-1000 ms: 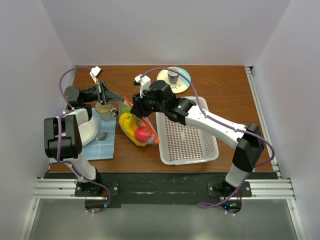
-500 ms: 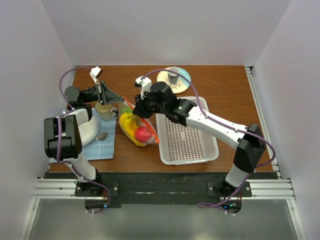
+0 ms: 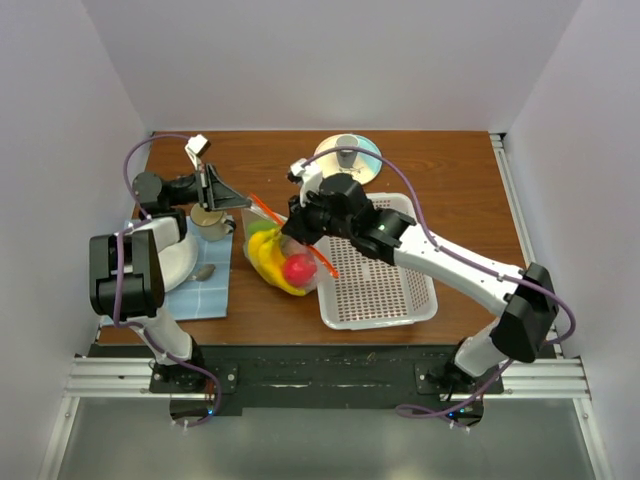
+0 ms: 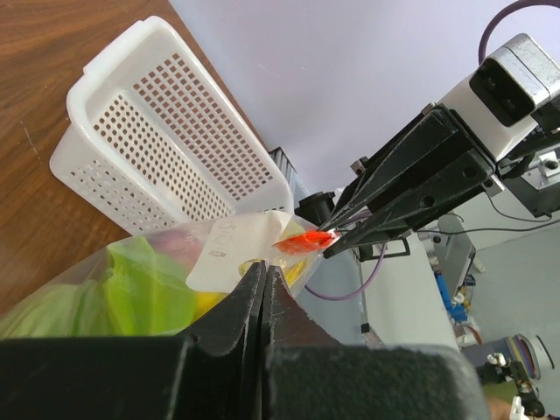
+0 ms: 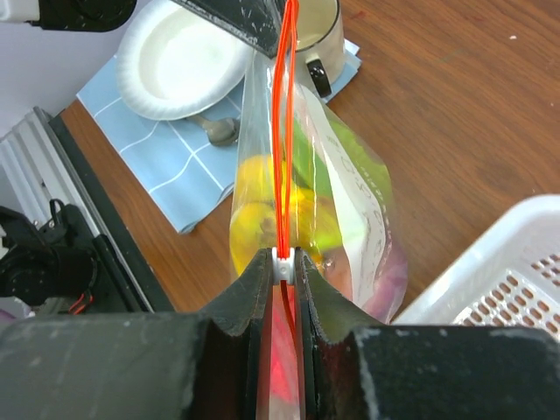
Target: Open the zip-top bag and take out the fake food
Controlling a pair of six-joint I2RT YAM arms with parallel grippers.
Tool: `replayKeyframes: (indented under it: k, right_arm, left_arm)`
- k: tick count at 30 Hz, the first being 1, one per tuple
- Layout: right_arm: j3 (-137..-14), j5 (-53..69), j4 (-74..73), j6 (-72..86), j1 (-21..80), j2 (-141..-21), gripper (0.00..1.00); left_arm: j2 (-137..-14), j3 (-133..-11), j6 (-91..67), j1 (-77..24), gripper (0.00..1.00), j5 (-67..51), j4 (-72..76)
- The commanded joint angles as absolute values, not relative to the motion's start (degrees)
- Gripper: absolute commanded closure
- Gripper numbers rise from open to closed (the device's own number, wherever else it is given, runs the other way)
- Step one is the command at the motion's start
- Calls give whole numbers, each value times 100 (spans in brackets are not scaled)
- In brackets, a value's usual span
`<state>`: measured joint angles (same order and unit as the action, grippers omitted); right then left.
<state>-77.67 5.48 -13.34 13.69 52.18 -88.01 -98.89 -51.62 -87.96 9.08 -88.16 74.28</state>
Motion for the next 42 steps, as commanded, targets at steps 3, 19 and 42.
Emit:
replayKeyframes:
  k: [3, 19, 42]
  right_arm:
    - [-6989, 449, -1837, 1573, 5291, -7832, 94]
    - [-5766, 193, -2557, 2162, 5923, -6610, 95]
    - [-7496, -1194, -2884, 889, 6240, -7522, 37]
  left_arm:
    - [-9791, -5238, -8850, 1037, 100, -9765, 10854]
    - [-9826, -5379, -8921, 1037, 100, -9765, 10854]
    - [-9642, -5344, -9070, 581, 100, -9765, 10854]
